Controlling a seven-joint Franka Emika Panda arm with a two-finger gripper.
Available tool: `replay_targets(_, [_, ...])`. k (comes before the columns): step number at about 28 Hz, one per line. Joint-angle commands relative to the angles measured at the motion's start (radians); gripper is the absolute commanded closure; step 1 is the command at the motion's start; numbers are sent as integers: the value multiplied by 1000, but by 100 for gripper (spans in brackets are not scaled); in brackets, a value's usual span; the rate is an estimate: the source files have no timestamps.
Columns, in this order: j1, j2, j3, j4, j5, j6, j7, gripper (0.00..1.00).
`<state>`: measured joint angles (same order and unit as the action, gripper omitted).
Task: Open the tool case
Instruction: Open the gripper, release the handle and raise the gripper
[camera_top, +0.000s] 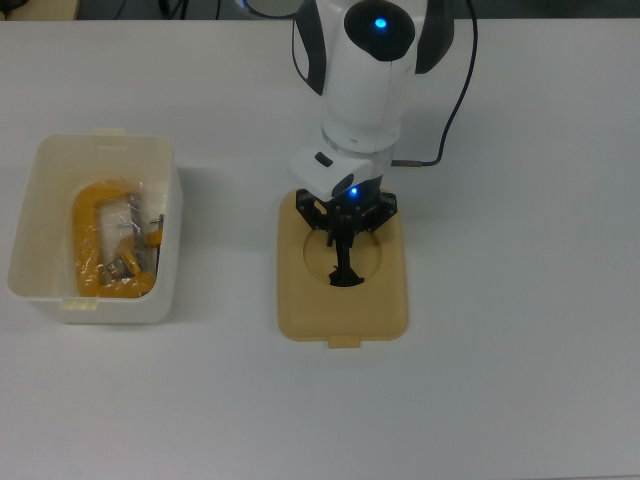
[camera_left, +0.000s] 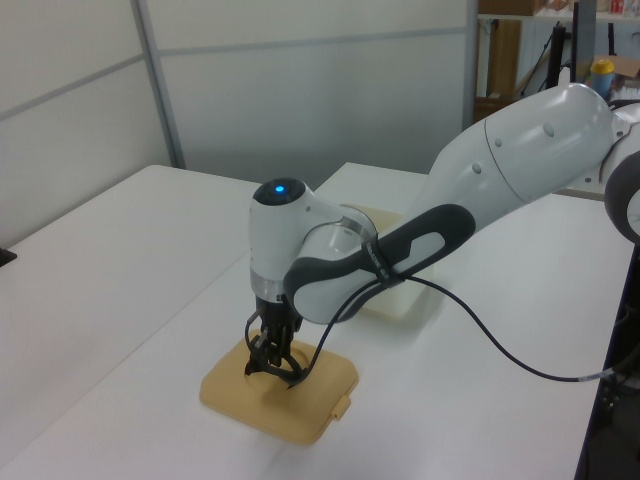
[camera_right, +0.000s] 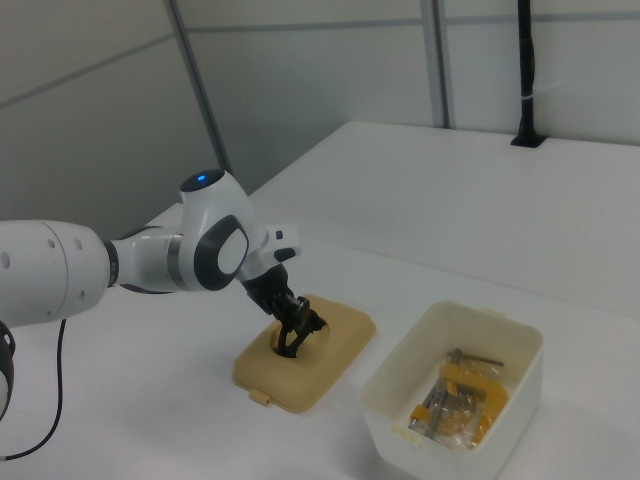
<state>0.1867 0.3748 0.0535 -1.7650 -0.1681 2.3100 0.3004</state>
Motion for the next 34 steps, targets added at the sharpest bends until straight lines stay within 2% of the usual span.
replay_targets(1, [-9, -49, -7, 71, -5, -142, -15, 0])
replay_targets(4, [-13, -85, -9, 123, 4, -274, -75, 0])
replay_targets(7, [-22, -134, -12, 136, 9, -383, -162, 0])
replay_targets(11, [-64, -194, -12, 137, 13, -435, -231, 0])
replay_targets(15, [-88, -232, -12, 137, 13, -454, -253, 0])
replay_targets(20, [-127, -275, -14, 153, 16, -550, -325, 0])
replay_targets(23, [-165, -280, -14, 208, 56, -642, -346, 0])
replay_targets(26, [-211, -299, -14, 243, 116, -667, -377, 0])
replay_targets(34, [-246, -393, -15, 236, 139, -730, -392, 0])
